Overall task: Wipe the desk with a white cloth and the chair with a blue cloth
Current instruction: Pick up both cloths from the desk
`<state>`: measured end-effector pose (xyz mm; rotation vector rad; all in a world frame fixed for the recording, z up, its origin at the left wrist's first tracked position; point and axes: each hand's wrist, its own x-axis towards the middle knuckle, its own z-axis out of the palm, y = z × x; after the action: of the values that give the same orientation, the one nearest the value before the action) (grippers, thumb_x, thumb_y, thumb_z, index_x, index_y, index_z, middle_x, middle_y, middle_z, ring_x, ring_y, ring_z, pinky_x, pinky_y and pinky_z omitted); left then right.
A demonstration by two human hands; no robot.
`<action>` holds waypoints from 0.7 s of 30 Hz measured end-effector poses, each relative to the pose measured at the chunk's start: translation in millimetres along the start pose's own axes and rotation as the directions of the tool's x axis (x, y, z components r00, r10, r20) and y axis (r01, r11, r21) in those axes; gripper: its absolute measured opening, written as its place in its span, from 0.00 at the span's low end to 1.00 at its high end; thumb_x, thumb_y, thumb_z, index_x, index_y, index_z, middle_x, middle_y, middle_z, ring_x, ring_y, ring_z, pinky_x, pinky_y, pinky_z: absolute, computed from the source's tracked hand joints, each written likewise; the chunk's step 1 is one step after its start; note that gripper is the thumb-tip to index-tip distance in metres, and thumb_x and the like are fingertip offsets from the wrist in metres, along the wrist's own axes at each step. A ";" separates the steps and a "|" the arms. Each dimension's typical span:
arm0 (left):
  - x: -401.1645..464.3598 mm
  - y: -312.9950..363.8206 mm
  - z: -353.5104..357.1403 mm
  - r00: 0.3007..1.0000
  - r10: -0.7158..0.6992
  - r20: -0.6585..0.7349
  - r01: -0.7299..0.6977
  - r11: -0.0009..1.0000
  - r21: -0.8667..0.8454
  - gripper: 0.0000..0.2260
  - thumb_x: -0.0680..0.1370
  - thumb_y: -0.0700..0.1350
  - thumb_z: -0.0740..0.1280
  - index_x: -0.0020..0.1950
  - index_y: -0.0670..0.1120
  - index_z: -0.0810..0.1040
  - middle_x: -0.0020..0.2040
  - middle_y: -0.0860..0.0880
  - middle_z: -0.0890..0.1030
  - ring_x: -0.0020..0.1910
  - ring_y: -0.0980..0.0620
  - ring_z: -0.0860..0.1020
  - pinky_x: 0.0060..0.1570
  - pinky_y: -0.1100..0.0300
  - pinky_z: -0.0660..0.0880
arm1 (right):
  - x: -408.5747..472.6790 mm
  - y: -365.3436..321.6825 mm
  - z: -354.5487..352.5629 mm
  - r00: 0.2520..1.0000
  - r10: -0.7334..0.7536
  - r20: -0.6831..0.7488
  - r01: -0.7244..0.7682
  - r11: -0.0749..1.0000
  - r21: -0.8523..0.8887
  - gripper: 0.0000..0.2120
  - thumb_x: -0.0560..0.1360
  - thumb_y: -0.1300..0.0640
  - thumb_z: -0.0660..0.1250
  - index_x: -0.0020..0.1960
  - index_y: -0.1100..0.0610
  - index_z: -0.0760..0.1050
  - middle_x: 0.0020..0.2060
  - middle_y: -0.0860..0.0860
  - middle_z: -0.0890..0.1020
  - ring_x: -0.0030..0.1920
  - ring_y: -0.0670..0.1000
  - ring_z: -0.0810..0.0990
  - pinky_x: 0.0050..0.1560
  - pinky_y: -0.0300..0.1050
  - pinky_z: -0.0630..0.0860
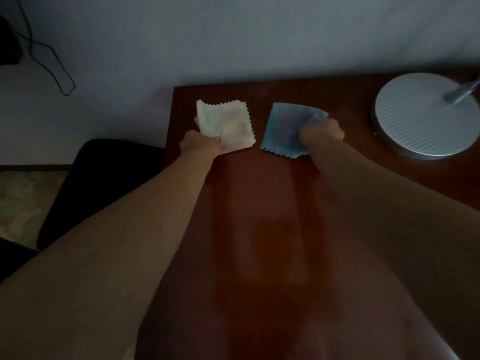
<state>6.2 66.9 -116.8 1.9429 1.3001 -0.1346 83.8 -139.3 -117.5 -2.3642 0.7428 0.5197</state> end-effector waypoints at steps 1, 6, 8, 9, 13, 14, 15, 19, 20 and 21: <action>-0.9 2.1 -1.3 1.000 -0.007 0.013 0.007 1.000 -0.019 0.25 0.74 0.47 0.74 0.68 0.41 0.73 0.64 0.42 0.77 0.58 0.44 0.78 0.48 0.57 0.74 | 0.7 0.1 -2.2 0.999 -0.022 0.043 0.021 1.000 0.020 0.25 0.78 0.51 0.62 0.72 0.59 0.63 0.67 0.59 0.71 0.65 0.59 0.73 0.58 0.49 0.73; -29.5 3.5 -3.1 0.995 -0.080 0.063 0.091 0.976 -0.196 0.20 0.74 0.37 0.72 0.65 0.42 0.73 0.60 0.43 0.78 0.55 0.46 0.79 0.56 0.54 0.79 | -11.0 14.4 -26.9 0.975 -0.084 0.204 -0.009 0.909 0.417 0.20 0.74 0.58 0.65 0.66 0.61 0.72 0.62 0.58 0.78 0.61 0.59 0.78 0.60 0.55 0.77; -45.0 -0.7 -6.5 0.990 -0.106 0.093 0.126 0.961 -0.246 0.18 0.76 0.37 0.70 0.65 0.42 0.74 0.60 0.43 0.78 0.54 0.46 0.78 0.57 0.52 0.79 | -25.0 21.6 -33.0 0.964 -0.072 0.257 -0.073 0.856 0.512 0.22 0.76 0.59 0.65 0.68 0.60 0.68 0.57 0.57 0.79 0.57 0.59 0.79 0.54 0.53 0.79; -51.5 -3.4 -9.1 0.991 -0.098 0.091 0.118 0.960 -0.252 0.17 0.76 0.38 0.70 0.64 0.42 0.74 0.59 0.44 0.79 0.54 0.46 0.79 0.56 0.52 0.79 | -34.5 27.0 -35.4 0.959 -0.083 0.271 -0.086 0.827 0.556 0.21 0.76 0.60 0.65 0.68 0.60 0.68 0.52 0.56 0.79 0.54 0.57 0.79 0.50 0.52 0.80; -85.9 -15.1 -30.5 0.997 0.001 0.071 0.020 0.954 -0.298 0.17 0.71 0.43 0.76 0.57 0.44 0.79 0.44 0.51 0.79 0.40 0.54 0.77 0.38 0.62 0.74 | -86.6 66.2 -41.3 0.956 -0.206 0.208 0.039 0.794 0.607 0.15 0.72 0.61 0.68 0.59 0.57 0.74 0.45 0.51 0.79 0.49 0.53 0.80 0.48 0.49 0.79; -93.6 -17.9 -34.6 0.997 0.017 0.082 0.011 0.946 -0.324 0.15 0.70 0.44 0.77 0.54 0.46 0.80 0.40 0.53 0.78 0.37 0.57 0.75 0.33 0.64 0.70 | -98.9 76.9 -41.5 0.953 -0.213 0.214 0.036 0.783 0.621 0.13 0.71 0.61 0.69 0.56 0.56 0.75 0.45 0.51 0.80 0.48 0.52 0.80 0.48 0.49 0.80; -104.4 -23.8 -41.2 0.995 0.031 0.091 0.002 0.940 -0.341 0.13 0.69 0.45 0.77 0.50 0.47 0.80 0.38 0.54 0.77 0.36 0.58 0.74 0.31 0.64 0.67 | -115.6 88.6 -41.5 0.952 -0.207 0.224 0.016 0.767 0.642 0.11 0.71 0.61 0.69 0.53 0.55 0.76 0.45 0.51 0.81 0.47 0.52 0.81 0.46 0.47 0.80; -142.4 -49.9 -60.5 0.987 0.093 0.129 -0.042 0.936 -0.349 0.10 0.67 0.46 0.78 0.38 0.52 0.77 0.37 0.55 0.79 0.37 0.57 0.77 0.31 0.63 0.69 | -171.8 130.5 -35.2 0.944 -0.148 0.295 -0.103 0.718 0.689 0.07 0.70 0.63 0.69 0.46 0.54 0.77 0.45 0.53 0.83 0.44 0.51 0.83 0.37 0.42 0.79; -152.8 -62.0 -65.6 0.985 0.102 0.140 -0.049 0.939 -0.340 0.09 0.66 0.46 0.78 0.39 0.51 0.78 0.38 0.55 0.80 0.37 0.57 0.77 0.31 0.63 0.69 | -189.1 142.8 -32.8 0.941 -0.133 0.311 -0.127 0.712 0.690 0.08 0.70 0.63 0.69 0.47 0.55 0.78 0.44 0.53 0.84 0.44 0.52 0.83 0.37 0.43 0.79; -161.3 -72.3 -69.7 0.982 0.115 0.151 -0.058 0.938 -0.341 0.09 0.67 0.46 0.78 0.39 0.50 0.79 0.38 0.54 0.80 0.37 0.57 0.77 0.31 0.63 0.69 | -202.8 153.5 -30.6 0.938 -0.126 0.322 -0.140 0.713 0.687 0.08 0.70 0.63 0.69 0.48 0.56 0.78 0.44 0.53 0.84 0.44 0.52 0.83 0.37 0.43 0.80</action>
<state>-151.4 5.2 -30.4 1.6547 1.0477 -0.0292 -160.7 -183.5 -55.1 -1.4947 0.6324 0.5191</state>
